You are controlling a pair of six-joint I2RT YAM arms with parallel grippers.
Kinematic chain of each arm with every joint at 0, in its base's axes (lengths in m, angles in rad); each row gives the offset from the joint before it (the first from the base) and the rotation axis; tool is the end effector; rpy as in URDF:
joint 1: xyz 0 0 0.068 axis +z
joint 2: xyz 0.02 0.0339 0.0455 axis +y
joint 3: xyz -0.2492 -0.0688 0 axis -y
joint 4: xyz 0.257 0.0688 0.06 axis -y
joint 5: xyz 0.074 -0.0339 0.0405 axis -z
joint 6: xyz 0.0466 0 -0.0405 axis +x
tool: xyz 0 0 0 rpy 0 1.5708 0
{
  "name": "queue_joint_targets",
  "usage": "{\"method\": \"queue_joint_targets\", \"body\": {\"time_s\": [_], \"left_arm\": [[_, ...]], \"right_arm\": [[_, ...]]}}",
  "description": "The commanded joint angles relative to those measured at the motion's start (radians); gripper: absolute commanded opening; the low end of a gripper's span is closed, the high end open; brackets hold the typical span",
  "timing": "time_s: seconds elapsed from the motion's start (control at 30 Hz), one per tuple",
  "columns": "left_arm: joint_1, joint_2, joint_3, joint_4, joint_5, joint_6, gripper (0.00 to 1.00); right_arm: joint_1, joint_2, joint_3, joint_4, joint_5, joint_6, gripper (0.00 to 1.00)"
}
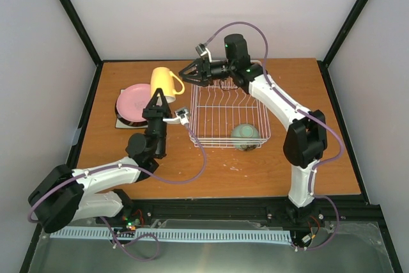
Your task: Load the mixed dishes into the dish rack
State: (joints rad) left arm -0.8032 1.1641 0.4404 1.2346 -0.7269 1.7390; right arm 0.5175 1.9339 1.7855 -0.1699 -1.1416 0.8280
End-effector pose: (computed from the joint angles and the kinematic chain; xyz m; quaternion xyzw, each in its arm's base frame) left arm 0.1950 -0.1574 0.2704 0.3608 0.4326 0.5241 0.6387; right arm 0.3790 0.2645 0.3386 -0.2074 0.7226 0.6497 0.1129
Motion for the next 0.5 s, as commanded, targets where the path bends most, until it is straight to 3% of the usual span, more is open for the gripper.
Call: {"method": "queue_joint_targets", "body": {"time_s": [0.0,0.27,0.47], "left_arm": [[-0.013,0.008,0.059,0.104,0.043,0.016,0.01],[-0.011,0.025,0.068,0.109,0.05,0.014,0.01],[-0.012,0.017,0.076,0.105,0.065,0.024,0.01]], "right_arm": [[0.04,0.04,0.1,-0.052,-0.027,-0.022,0.56],[0.081,0.128,0.273,-0.267,-0.037,-0.129,0.49],[0.094,0.131,0.261,-0.333,-0.051,-0.186,0.33]]}}
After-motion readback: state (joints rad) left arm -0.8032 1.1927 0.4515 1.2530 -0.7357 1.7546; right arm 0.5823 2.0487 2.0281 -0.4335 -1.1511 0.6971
